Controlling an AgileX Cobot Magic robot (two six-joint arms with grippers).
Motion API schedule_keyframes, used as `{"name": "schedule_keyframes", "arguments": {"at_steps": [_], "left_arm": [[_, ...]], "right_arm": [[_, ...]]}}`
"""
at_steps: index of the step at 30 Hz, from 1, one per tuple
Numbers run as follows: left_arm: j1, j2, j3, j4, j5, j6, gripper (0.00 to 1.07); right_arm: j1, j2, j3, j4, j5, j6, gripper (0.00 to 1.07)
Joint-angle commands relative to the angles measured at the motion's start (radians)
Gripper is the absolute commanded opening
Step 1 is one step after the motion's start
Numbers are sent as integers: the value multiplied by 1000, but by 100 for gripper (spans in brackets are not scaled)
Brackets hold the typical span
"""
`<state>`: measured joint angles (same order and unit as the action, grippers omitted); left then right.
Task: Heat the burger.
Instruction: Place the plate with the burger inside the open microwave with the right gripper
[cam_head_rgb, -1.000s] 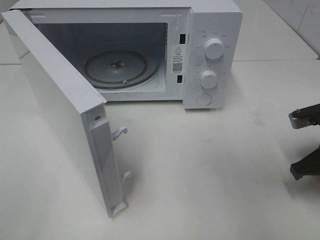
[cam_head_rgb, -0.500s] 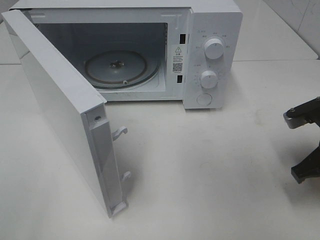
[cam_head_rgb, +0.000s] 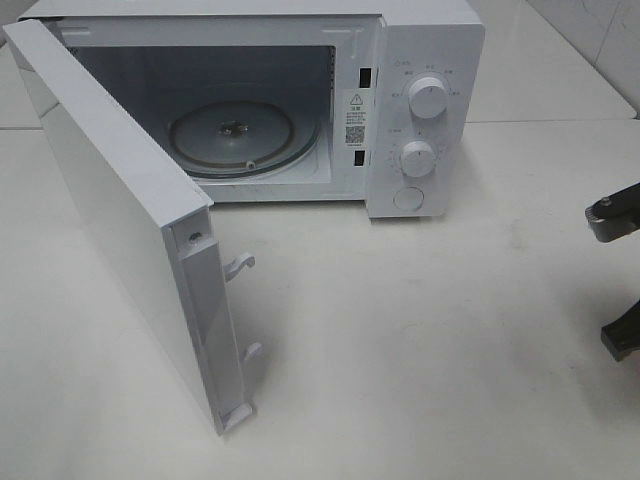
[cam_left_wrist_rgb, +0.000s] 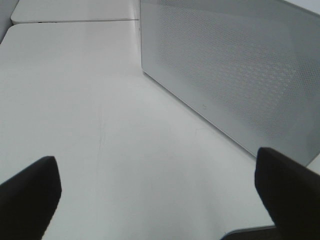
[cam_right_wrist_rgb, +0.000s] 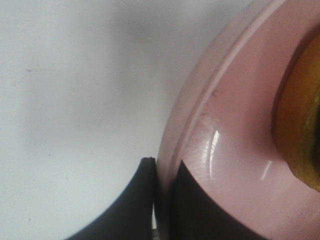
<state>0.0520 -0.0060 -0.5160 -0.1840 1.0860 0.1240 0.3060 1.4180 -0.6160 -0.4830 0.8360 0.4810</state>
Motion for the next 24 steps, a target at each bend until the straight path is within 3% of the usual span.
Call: {"name": "schedule_keyframes", "arguments": {"at_steps": [1,24], "left_arm": [[0,-14,0,-9,-12,-4,98],[0,-14,0,-9,-12,-4,98]], "right_arm": [[28,-29,12,-48,50,1,0],[389,-79,13,-49,130,-49,0]]}}
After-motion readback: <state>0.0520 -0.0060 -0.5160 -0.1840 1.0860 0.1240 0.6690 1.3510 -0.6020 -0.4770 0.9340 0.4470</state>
